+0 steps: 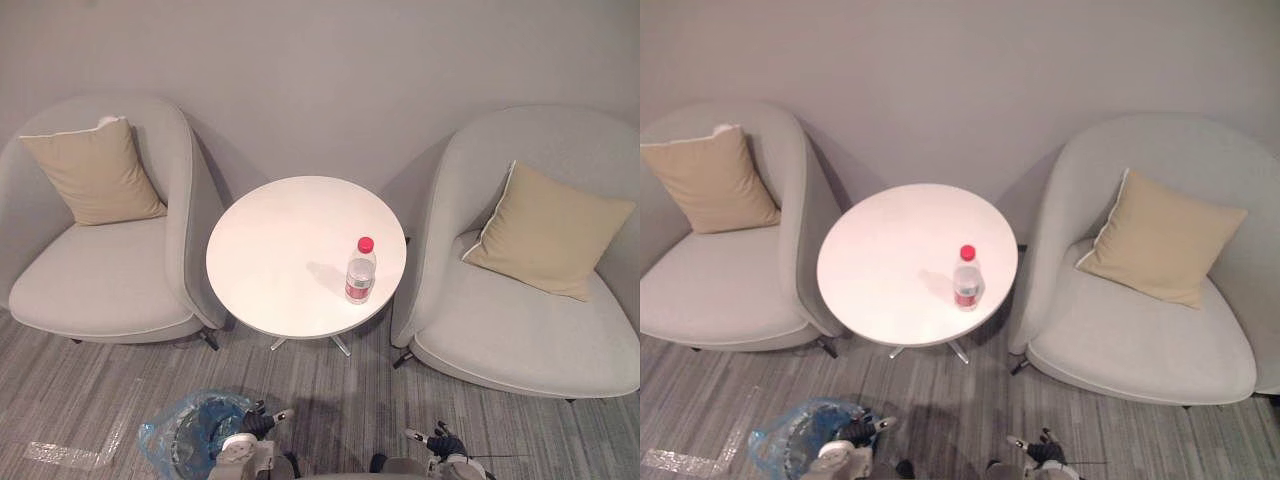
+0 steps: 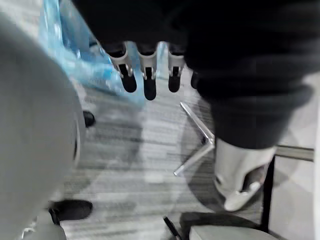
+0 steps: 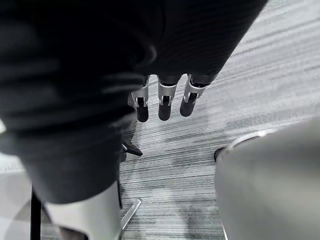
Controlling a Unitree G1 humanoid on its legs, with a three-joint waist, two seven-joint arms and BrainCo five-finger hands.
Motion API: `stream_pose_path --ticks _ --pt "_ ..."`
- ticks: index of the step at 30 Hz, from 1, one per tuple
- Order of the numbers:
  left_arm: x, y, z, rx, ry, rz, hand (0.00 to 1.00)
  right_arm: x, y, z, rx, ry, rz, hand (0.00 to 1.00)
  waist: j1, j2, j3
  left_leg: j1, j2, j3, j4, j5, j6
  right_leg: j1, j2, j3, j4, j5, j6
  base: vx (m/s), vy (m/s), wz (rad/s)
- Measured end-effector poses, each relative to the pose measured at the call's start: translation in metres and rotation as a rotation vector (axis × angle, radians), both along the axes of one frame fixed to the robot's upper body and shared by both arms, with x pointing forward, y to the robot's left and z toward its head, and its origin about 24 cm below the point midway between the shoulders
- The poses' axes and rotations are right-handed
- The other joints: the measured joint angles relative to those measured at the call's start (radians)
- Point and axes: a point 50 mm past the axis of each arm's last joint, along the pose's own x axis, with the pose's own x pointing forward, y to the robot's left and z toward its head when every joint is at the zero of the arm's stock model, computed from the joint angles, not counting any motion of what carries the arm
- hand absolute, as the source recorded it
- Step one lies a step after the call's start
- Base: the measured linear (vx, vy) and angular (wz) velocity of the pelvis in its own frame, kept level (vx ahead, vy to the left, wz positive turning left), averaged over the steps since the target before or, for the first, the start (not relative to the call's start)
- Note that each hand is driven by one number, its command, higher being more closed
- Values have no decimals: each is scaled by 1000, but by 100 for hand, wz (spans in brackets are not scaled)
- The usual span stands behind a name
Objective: Gather rubbish on tea table into small bin, then transfer packed bag to large trash can.
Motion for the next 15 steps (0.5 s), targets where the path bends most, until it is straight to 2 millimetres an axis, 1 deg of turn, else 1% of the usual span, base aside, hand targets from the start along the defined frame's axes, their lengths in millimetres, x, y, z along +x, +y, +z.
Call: stream_pose_path --ticks 2,4,5,7,9,11,12,14,15 --pt "-7 6 -2 19 29 -7 0 3 2 1 -21 0 47 0 0 -1 -10 5 -7 -10 -13 1 1 12 0 1 -21 1 0 103 54 10" --pt "-9 10 -2 37 37 -23 0 9 1 3 -57 -11 95 0 0 -1 -12 4 -8 -27 -16 1 1 27 3 -1 -35 2 -1 120 -4 13" --pt "-9 9 -2 41 36 -41 0 14 -1 6 -79 -31 118 0 1 1 -14 7 -6 -31 -21 1 2 34 7 -3 -44 5 -1 122 -33 11" --pt "-10 9 -3 39 39 -40 0 32 -5 18 -133 -105 176 0 1 3 -20 21 -7 -34 -46 15 10 43 11 4 -60 12 -5 78 -33 -3" --pt "-11 7 -3 37 42 -49 0 55 -13 37 -206 -218 240 0 2 9 -28 24 -4 -40 -66 29 11 43 19 18 -83 31 -12 47 -31 -13" --pt "-12 7 -3 37 44 -49 0 73 -19 55 -269 -314 285 0 2 9 -29 25 -3 -53 -85 41 11 44 22 21 -101 45 -13 27 -26 -7" --pt "-12 7 -3 37 44 -50 0 79 -22 62 -291 -348 297 0 2 9 -29 25 -2 -54 -87 41 11 45 24 22 -108 49 -13 0 0 0" --pt "-13 6 -4 39 44 -60 0 94 -28 85 -362 -448 334 0 2 7 -29 34 -2 -57 -95 41 11 64 26 21 -130 58 -12 7 -3 2" --pt "-14 6 -4 40 44 -63 0 99 -28 92 -376 -484 341 0 2 7 -30 40 -3 -58 -102 44 12 68 26 21 -134 60 -12 0 16 5"
